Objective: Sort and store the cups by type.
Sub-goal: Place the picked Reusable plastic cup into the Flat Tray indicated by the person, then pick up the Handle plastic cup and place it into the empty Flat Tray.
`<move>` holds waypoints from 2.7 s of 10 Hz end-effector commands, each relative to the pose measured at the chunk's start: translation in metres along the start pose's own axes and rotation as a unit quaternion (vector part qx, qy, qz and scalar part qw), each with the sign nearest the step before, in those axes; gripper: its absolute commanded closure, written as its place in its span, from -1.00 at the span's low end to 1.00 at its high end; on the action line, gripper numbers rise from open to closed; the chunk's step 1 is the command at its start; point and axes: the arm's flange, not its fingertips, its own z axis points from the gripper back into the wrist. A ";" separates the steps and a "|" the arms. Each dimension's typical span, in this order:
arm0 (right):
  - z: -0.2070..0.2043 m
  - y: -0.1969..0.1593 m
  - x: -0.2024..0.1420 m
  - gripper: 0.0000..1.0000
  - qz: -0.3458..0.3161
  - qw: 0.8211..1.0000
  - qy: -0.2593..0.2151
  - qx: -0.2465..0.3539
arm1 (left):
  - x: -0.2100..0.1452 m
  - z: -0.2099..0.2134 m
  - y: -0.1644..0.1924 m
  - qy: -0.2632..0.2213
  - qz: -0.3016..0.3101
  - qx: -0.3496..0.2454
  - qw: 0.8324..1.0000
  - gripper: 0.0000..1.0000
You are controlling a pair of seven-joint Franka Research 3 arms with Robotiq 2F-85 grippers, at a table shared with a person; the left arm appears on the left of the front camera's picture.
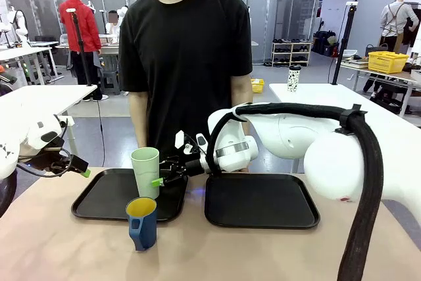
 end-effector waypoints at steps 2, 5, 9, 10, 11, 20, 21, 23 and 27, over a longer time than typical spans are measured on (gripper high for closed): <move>0.039 0.035 -0.003 -1.00 -0.020 0.999 0.023 -0.034 | 0.001 0.002 0.000 -0.002 0.000 0.000 1.000 -1.00; 0.072 0.062 0.000 -1.00 -0.014 0.997 0.031 -0.072 | 0.001 0.002 0.000 -0.002 0.000 0.000 1.000 -1.00; 0.076 0.056 0.003 -1.00 -0.027 0.996 0.045 -0.074 | 0.001 0.002 0.000 -0.002 0.000 0.000 1.000 -1.00; 0.076 0.056 0.003 -1.00 -0.027 0.996 0.045 -0.074 | 0.001 0.002 0.000 -0.002 0.000 0.000 1.000 -1.00; 0.076 0.056 0.003 -1.00 -0.027 0.996 0.045 -0.074 | 0.001 0.002 0.000 -0.002 0.000 0.000 1.000 -1.00; 0.076 0.056 0.003 -1.00 -0.027 0.996 0.045 -0.074 | 0.001 0.002 0.000 -0.002 0.000 0.000 1.000 -1.00; 0.076 0.056 0.003 -1.00 -0.027 0.996 0.045 -0.074 | 0.001 0.002 0.000 -0.002 0.000 0.000 1.000 -1.00; 0.094 0.082 0.019 -1.00 -0.031 0.991 0.091 -0.092 | 0.001 0.002 0.000 -0.002 0.000 0.000 1.000 -1.00; 0.172 0.151 0.068 -1.00 -0.066 0.964 0.225 -0.128 | 0.001 0.002 0.000 -0.002 0.000 0.000 1.000 -1.00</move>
